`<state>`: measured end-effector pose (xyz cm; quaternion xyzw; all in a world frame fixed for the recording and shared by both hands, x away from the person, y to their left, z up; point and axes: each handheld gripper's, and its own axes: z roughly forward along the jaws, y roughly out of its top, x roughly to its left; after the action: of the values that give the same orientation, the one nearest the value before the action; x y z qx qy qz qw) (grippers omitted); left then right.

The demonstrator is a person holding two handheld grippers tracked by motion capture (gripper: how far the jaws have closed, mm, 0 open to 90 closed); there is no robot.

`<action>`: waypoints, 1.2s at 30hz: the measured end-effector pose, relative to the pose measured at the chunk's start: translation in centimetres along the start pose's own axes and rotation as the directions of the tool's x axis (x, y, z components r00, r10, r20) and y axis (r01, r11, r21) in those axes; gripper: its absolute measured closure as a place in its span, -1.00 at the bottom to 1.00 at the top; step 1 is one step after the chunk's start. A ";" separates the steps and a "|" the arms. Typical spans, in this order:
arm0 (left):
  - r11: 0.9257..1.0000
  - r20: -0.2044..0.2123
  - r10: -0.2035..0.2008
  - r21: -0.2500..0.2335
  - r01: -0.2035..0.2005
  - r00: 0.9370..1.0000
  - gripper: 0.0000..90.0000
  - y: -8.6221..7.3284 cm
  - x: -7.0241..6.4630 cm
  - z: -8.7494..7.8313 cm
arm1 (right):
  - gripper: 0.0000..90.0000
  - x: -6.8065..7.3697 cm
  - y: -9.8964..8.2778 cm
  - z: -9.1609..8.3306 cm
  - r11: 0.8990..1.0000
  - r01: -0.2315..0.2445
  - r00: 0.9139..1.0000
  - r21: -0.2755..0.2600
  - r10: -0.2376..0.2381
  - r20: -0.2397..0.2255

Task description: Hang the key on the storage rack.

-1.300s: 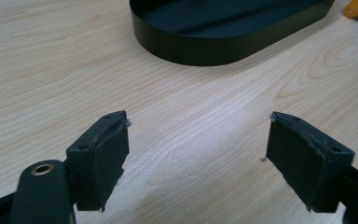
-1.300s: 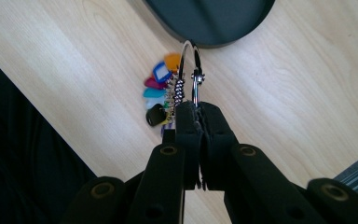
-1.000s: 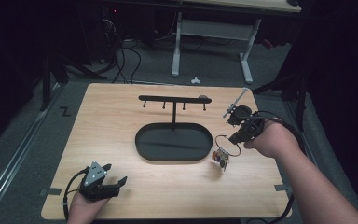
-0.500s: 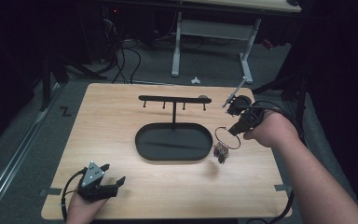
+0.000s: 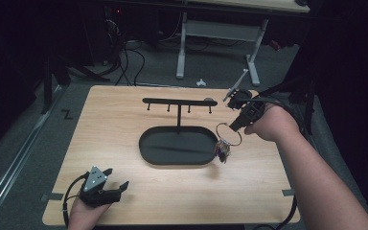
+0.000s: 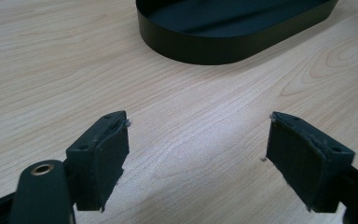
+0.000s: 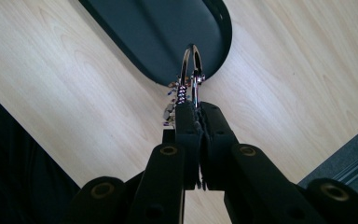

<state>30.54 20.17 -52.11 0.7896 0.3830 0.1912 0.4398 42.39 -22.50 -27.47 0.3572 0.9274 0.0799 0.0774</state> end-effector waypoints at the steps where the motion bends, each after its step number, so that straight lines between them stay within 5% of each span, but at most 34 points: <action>1: 1.000 0.000 0.000 0.000 0.000 1.000 -0.52 0.0 0.0 0.0 | 0.95 0.0 0.3 0.0 1.000 0.003 1.000 -0.009 -0.003 -0.003; 14: 1.000 0.004 0.004 0.009 -0.004 1.000 -0.52 -0.1 0.0 -0.1 | 0.95 -0.1 3.2 0.8 1.000 0.021 1.000 -0.019 -0.021 -0.005; 36: 1.000 0.016 0.013 0.022 -0.013 1.000 -0.52 -0.2 -0.1 0.1 | 0.95 -2.8 5.9 2.7 0.998 -0.036 0.999 -0.050 0.035 -0.025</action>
<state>30.42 20.11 -52.29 0.7982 0.3765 0.1836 0.4329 48.84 -19.80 -28.69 0.3707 0.9194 0.1087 0.0738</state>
